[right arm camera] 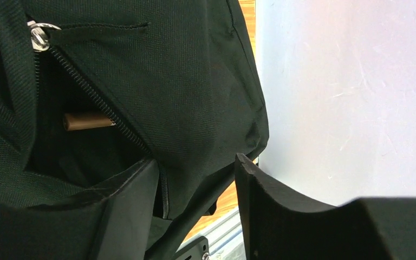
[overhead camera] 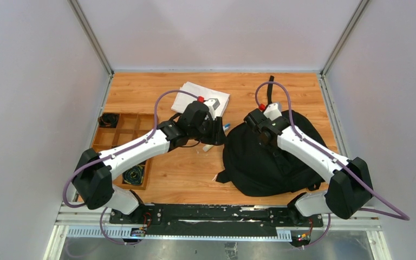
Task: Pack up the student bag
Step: Adjust the student bag at the center of the board, then pick up the stationery from the center of the board, then place the stationery in the student bag, then pick up the stationery from the center of the board.
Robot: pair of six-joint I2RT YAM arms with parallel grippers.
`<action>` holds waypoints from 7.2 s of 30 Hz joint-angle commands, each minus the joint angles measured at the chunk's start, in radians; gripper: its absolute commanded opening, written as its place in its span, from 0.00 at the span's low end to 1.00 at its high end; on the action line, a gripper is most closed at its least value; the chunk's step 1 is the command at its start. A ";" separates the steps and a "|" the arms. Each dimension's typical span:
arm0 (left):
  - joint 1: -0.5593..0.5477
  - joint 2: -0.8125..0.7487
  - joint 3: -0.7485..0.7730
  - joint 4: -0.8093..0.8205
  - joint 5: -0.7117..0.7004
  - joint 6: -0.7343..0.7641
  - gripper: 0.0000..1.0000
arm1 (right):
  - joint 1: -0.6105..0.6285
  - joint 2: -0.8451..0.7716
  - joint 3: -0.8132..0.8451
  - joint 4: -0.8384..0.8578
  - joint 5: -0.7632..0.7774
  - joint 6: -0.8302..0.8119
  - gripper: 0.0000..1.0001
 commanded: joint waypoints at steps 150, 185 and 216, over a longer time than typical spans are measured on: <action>-0.205 0.164 -0.001 0.232 0.207 -0.250 0.37 | -0.267 -0.254 -0.076 0.101 -0.488 -0.107 0.00; 0.137 0.607 0.483 -0.247 -0.321 0.390 0.53 | -0.267 -0.245 -0.072 0.101 -0.519 -0.109 0.00; 0.167 0.551 0.365 -0.026 -0.296 0.386 0.46 | -0.266 -0.242 -0.066 0.092 -0.505 -0.106 0.00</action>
